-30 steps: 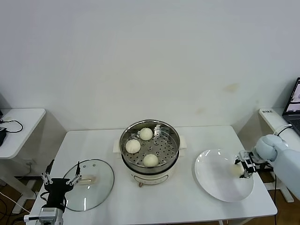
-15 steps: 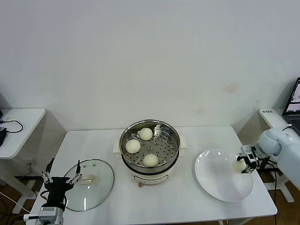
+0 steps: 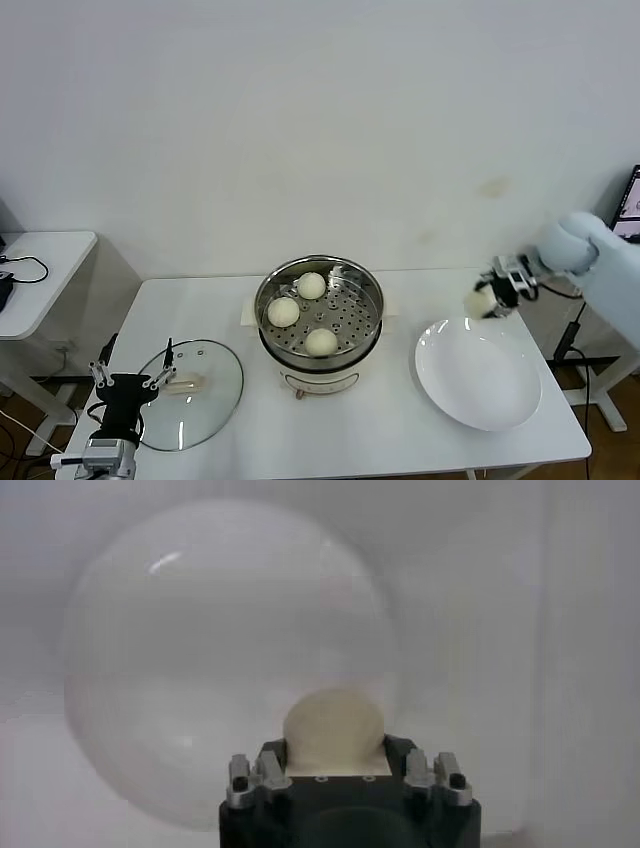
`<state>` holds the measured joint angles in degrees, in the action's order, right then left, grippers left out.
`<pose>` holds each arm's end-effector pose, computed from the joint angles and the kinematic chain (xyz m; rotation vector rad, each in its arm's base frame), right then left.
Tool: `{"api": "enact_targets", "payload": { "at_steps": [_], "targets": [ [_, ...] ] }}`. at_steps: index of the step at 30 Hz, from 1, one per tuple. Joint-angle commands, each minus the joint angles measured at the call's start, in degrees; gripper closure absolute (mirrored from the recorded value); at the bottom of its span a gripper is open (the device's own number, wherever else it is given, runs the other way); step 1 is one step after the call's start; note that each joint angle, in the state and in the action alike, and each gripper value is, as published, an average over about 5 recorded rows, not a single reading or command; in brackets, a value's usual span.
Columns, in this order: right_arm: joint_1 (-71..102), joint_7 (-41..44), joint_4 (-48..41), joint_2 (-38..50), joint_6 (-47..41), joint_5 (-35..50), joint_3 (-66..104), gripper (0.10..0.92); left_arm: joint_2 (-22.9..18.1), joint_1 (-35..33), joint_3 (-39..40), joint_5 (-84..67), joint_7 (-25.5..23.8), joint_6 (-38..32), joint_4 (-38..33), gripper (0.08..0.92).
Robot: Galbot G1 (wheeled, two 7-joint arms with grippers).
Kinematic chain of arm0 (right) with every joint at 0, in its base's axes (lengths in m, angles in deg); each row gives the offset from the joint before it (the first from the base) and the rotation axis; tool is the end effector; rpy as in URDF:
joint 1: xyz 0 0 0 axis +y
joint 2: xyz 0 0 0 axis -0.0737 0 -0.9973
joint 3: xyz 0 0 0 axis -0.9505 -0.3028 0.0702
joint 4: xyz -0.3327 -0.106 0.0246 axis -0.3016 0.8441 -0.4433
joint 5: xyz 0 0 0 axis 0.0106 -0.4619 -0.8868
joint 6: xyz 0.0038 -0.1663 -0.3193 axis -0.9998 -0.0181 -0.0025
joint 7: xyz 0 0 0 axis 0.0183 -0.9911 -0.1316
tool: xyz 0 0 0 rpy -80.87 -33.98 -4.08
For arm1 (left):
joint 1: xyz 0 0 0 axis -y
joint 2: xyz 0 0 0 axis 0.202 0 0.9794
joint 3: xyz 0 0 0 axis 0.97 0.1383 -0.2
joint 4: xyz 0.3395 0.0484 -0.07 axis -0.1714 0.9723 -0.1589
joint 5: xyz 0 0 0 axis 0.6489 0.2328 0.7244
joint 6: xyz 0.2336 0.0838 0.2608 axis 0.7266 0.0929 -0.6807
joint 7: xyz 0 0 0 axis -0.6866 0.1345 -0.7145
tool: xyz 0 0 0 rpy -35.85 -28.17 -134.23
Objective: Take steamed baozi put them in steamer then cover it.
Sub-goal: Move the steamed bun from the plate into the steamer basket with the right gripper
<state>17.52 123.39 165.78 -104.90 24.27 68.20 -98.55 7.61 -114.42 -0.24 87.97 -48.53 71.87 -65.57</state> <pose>0.5122 -0.1697 -0.0794 1.2376 -1.4849 1.5031 0.1615 0.0948 -0.2729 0.2126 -3.0479 -0.5787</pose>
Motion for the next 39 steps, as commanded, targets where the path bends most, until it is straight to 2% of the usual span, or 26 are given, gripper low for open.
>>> {"api": "enact_targets", "payload": {
  "at_steps": [1, 15, 23, 39],
  "targets": [
    [-26.5, -2.8, 4.4, -10.2, -7.2, 16.7, -20.7, 0.409, 0.0, 0.2, 0.1, 0.0, 0.0, 0.2, 0.0, 0.177],
    [-25.0, -12.8, 4.1, -23.4, -19.1, 30.4, -27.1, 0.398, 0.4, 0.6, -0.1, 0.0, 0.0, 0.1, 1.1, 0.177],
    [-19.7, -16.0, -0.4, -28.8, -23.6, 28.1, -28.4, 0.397, 0.2, 0.7, -1.0, -0.4, 0.0, 0.1, 1.1, 0.177],
    [-14.4, -18.0, -3.6, -31.5, -26.9, 26.5, -28.1, 0.397, -0.1, 1.2, -1.0, -0.6, 0.0, -0.1, 1.6, 0.177]
  ]
}}
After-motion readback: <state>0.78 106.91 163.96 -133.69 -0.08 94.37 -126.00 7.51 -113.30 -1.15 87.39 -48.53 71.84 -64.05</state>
